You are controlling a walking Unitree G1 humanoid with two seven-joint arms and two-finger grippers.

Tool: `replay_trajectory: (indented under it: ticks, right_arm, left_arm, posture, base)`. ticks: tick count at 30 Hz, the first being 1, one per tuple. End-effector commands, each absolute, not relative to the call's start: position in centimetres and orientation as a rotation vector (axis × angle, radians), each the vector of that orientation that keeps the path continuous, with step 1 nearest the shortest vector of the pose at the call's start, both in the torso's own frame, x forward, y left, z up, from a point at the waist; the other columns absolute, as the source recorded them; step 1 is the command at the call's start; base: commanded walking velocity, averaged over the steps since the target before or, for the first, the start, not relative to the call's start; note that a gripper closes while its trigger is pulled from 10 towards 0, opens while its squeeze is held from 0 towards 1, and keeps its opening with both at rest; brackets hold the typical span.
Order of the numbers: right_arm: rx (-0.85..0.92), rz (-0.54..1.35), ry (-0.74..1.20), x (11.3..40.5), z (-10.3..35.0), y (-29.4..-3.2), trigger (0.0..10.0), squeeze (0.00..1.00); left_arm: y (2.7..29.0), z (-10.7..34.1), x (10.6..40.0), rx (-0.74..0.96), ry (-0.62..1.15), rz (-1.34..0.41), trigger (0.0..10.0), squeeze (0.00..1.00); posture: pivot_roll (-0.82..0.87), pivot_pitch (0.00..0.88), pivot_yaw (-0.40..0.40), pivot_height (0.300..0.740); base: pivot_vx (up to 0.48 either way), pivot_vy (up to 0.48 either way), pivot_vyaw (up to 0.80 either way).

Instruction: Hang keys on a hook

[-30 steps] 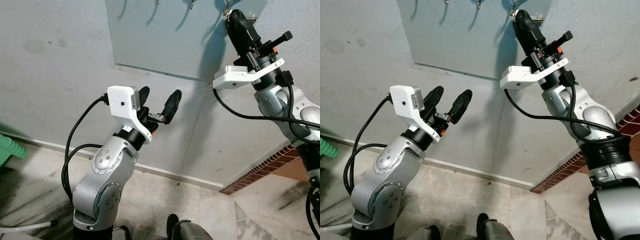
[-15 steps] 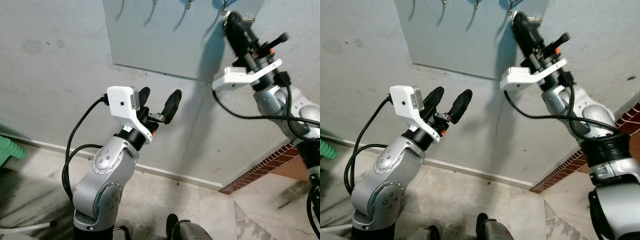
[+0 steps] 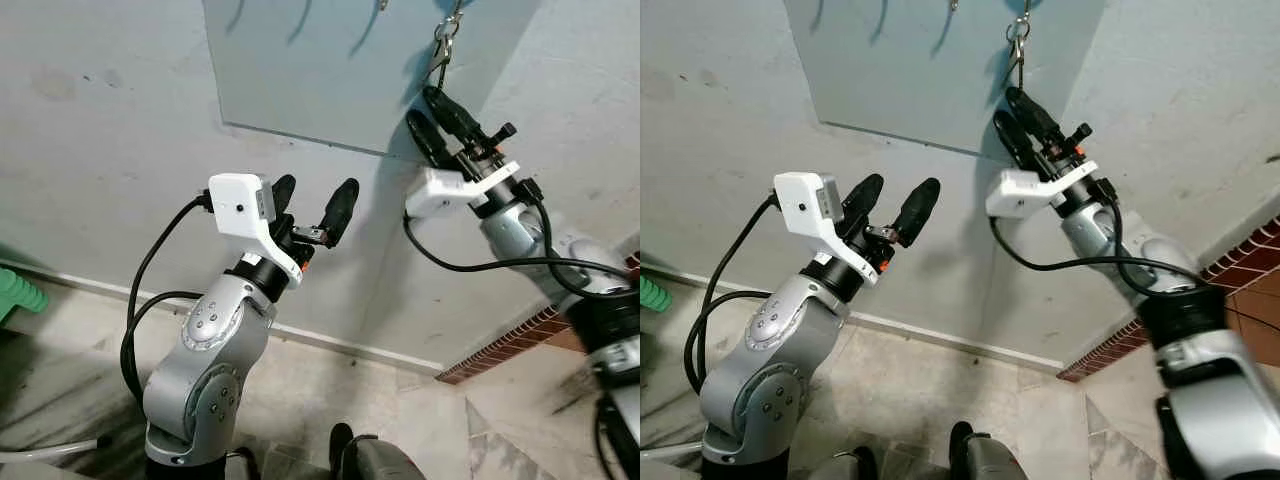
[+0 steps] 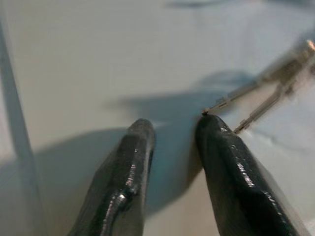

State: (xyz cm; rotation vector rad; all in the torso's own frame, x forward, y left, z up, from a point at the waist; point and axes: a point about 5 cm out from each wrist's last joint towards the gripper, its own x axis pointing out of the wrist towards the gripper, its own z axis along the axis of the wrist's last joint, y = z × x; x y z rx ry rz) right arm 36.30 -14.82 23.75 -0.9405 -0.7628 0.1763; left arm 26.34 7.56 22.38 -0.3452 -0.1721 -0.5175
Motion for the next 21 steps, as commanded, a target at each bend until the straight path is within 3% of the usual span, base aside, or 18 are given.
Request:
replay_trajectory:
  ticks: [1,4,6,7,21]
  right_arm:
    - [-0.732,0.058,-0.505,37.0,21.5,-18.9,10.0,0.0]
    - [-0.382,0.072,-0.356,36.3,18.8,-19.1,10.0,0.0]
    - [-0.314,0.07,-0.322,36.0,17.9,-19.1,10.0,0.0]
    - [-0.182,0.065,-0.253,35.1,16.0,-19.1,10.0,0.0]
    - [0.027,0.017,-0.009,30.3,8.3,-20.8,10.0,0.0]
  left_arm:
    - [8.0,21.6,26.3,-0.325,-0.16,-0.496,10.0,0.0]
    - [9.2,19.6,26.7,-0.264,-0.124,-0.439,10.0,0.0]
    - [9.7,18.7,26.8,-0.237,-0.112,-0.414,10.0,0.0]
    - [11.0,16.6,27.1,-0.192,-0.066,-0.352,10.0,0.0]
    - [14.9,9.6,27.1,-0.203,0.096,-0.12,10.0,0.0]
  posture:
    - [0.02,0.242,-0.076,0.74]
    - [0.02,0.237,-0.074,0.74]
    - [0.01,0.234,-0.075,0.74]
    - [0.01,0.228,-0.07,0.74]
    - [0.01,0.199,-0.048,0.74]
  base:
    - [0.0,0.0,0.0]
    - [0.0,0.0,0.0]
    - [0.0,0.0,0.0]
    - [0.0,0.0,0.0]
    - [0.0,0.0,0.0]
